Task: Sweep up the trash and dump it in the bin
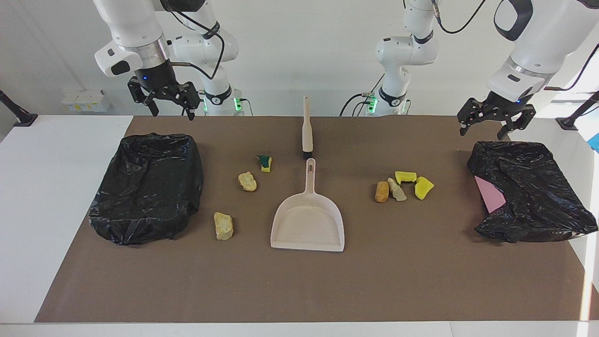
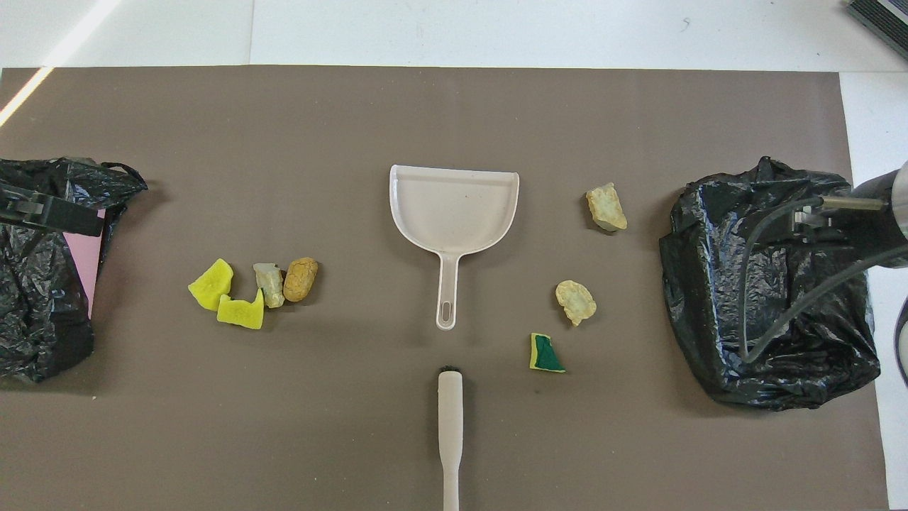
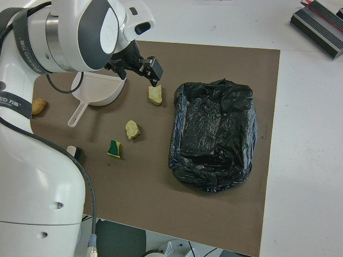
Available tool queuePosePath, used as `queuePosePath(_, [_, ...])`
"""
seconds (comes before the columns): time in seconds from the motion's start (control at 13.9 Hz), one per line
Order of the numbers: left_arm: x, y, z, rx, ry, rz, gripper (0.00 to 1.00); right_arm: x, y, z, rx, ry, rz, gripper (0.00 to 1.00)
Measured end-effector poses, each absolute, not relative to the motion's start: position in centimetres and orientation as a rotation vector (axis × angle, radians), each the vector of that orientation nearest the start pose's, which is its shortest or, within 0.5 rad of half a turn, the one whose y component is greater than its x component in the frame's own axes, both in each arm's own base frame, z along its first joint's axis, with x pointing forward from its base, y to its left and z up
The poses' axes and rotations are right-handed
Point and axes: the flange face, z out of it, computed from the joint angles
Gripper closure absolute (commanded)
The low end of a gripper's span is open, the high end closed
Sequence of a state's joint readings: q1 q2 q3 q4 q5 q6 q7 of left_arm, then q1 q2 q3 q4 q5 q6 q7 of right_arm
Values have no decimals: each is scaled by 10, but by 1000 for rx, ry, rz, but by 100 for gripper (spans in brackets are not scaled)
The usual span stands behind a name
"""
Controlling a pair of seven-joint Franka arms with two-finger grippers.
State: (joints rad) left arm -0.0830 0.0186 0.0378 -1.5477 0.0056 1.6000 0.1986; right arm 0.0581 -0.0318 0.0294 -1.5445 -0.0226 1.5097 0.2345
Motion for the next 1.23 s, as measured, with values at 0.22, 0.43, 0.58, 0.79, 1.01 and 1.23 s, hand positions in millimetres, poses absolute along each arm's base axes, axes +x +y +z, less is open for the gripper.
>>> queuePosePath(0.22, [563,-25,627,-3109,382,-50,0,537,45,649,-3157,234,-1,0])
queuePosePath(0.43, [563,-25,627,-3110,382,-47,0,537,45,649,-3157,234,-1,0])
queuePosePath(0.58, [563,-26,626,-3110,384,-44,0,537,45,649,-3156,235,-1,0])
queuePosePath(0.79, [562,-33,621,-3110,404,-27,0,537,45,649,-3156,235,-1,0])
queuePosePath(1.01, [560,-44,611,-3113,429,3,0,537,45,649,-3156,235,-1,0])
queuePosePath(1.23, [555,-81,593,-3122,406,23,0,537,43,649,-3156,238,-1,0])
